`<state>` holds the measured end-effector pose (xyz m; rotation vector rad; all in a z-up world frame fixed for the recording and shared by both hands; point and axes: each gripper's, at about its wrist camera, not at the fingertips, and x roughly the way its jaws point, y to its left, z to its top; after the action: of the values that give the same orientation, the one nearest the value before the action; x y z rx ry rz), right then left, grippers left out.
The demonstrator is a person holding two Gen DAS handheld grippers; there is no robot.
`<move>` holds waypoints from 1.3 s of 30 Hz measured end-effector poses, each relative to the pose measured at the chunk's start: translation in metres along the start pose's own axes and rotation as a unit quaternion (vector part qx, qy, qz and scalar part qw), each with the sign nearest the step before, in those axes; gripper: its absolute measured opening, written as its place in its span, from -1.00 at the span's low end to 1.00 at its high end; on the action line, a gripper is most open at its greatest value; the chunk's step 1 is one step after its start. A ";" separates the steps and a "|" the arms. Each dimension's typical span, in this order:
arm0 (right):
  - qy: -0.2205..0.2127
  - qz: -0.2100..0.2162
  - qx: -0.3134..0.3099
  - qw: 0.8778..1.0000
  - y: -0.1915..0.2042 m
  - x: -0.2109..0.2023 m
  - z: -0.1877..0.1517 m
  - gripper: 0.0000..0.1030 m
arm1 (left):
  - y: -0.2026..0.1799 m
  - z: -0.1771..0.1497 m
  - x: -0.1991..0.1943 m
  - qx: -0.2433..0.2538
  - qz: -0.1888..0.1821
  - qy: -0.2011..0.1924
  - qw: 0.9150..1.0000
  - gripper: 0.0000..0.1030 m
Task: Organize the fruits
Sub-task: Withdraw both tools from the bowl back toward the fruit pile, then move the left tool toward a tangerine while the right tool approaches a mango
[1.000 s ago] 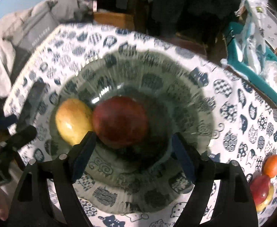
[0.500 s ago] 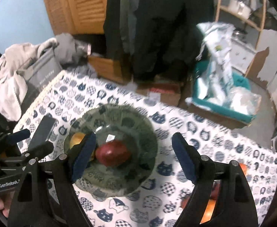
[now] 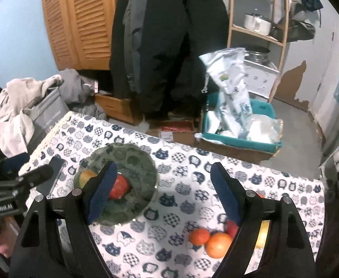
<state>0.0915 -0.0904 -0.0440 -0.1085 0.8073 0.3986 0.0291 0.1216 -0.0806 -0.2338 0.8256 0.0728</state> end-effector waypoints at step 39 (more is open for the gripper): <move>-0.016 -0.089 0.092 0.992 -0.156 -0.086 -0.076 0.61 | -0.146 -0.018 0.002 0.125 -0.061 0.016 0.990 0.82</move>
<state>0.0475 -0.2789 -0.0432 -0.0012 0.7924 0.1566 0.0401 -0.0242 -0.0679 -0.0495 0.8421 -0.1499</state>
